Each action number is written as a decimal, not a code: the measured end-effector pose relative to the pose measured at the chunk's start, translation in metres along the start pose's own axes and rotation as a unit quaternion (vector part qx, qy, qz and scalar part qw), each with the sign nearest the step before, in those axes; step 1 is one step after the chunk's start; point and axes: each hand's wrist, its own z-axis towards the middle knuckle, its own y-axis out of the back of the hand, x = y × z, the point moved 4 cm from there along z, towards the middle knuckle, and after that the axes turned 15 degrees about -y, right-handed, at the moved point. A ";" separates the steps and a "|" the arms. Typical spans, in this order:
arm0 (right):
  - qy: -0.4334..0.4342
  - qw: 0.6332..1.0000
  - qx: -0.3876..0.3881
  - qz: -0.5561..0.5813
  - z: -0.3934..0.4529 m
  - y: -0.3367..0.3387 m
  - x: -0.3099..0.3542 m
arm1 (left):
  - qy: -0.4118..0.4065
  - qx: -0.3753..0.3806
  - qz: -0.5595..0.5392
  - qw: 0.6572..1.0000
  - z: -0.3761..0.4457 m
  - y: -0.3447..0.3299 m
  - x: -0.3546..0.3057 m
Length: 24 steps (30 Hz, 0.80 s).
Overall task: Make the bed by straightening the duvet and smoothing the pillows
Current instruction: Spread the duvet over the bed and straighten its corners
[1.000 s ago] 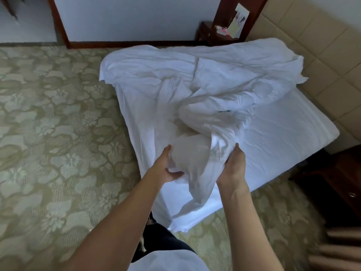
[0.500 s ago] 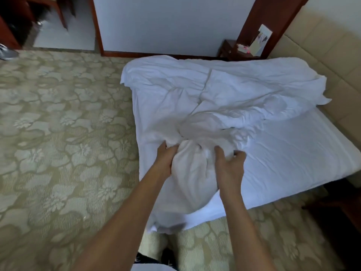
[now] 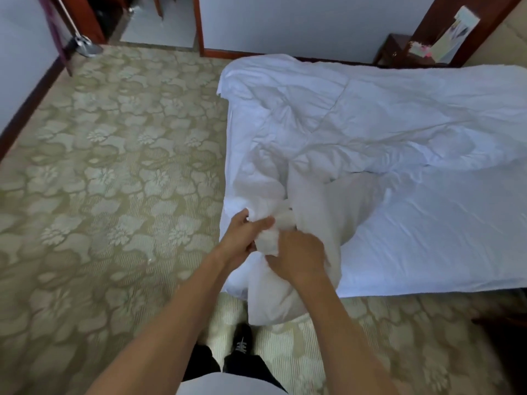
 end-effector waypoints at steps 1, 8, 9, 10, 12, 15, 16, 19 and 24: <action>-0.003 1.000 0.016 0.016 -0.001 -0.001 -0.007 | 0.009 -0.005 -0.003 1.000 -0.005 -0.002 0.005; 0.031 0.994 0.069 0.079 -0.043 0.008 -0.029 | 0.179 -0.034 -0.099 0.978 -0.024 -0.009 0.025; 0.038 0.994 0.070 0.080 -0.053 0.007 -0.027 | 0.187 -0.033 -0.095 0.977 -0.027 -0.010 0.022; 0.044 0.993 0.068 0.081 -0.062 0.006 -0.025 | 0.187 -0.039 -0.077 0.979 -0.028 -0.008 0.020; 0.048 0.993 0.068 0.080 -0.079 0.002 -0.020 | 0.154 -0.050 -0.051 0.985 -0.037 -0.003 0.014; 0.033 0.990 0.097 0.092 -0.099 -0.003 -0.018 | 0.056 -0.069 -0.036 0.995 -0.069 0.017 0.006; 0.029 0.988 0.107 0.105 -0.105 -0.004 -0.017 | 0.030 -0.056 -0.038 0.997 -0.086 0.026 0.003; 0.036 0.980 0.127 0.146 -0.129 -0.005 -0.007 | -0.027 -0.009 -0.041 0.999 -0.137 0.053 -0.002; 0.016 0.964 0.188 0.190 -0.164 -0.038 0.026 | -0.036 -0.016 -0.049 0.998 -0.165 0.096 0.007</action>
